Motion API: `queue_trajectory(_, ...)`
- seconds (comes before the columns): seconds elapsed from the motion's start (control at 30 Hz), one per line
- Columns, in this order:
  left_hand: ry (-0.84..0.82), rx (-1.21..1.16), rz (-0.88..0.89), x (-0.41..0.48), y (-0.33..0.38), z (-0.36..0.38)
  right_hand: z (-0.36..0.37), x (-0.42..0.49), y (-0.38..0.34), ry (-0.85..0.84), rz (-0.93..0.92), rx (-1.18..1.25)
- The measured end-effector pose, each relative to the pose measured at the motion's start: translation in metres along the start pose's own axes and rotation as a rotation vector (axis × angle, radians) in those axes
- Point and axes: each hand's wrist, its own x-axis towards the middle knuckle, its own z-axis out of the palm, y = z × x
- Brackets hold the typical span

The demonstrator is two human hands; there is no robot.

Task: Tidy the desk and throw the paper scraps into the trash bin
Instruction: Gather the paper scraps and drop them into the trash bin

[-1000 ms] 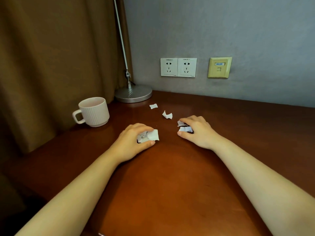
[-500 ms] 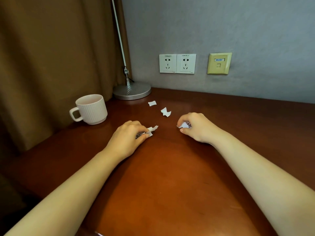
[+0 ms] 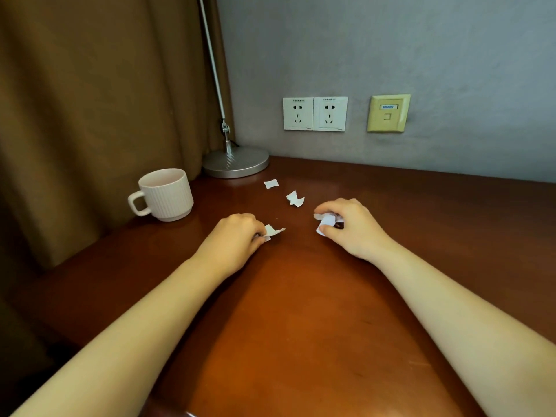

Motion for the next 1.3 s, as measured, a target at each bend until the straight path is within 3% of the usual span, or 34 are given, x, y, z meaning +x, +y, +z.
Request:
queue_trajectory(0.27, 0.050, -0.281, -0.130, -0.020, -0.003, 0.004, -0.005, -0.004, 0.000, -0.038, 0.213, -0.231)
queue_trajectory(0.53, 0.009, -0.264, -0.312, -0.023, -0.006, 0.006, -0.006, 0.003, -0.013, -0.110, 0.170, -0.120)
queue_trajectory(0.9, 0.039, -0.298, -0.376, -0.009, 0.001, 0.001, -0.001, 0.006, -0.017, -0.046, 0.129, -0.061)
queue_trajectory(1.07, 0.046, -0.327, -0.386, -0.007, -0.003, 0.002, 0.004, 0.006, -0.024, 0.003, 0.027, 0.216)
queue_trajectory(1.17, 0.072, -0.377, -0.409, -0.009, -0.009, 0.002, 0.009, 0.012, -0.039, -0.071, -0.044, 0.305)
queue_trajectory(1.3, -0.023, -0.430, -0.365, -0.014, -0.020, -0.001, 0.028, 0.019, -0.048, -0.197, -0.062, 0.197)
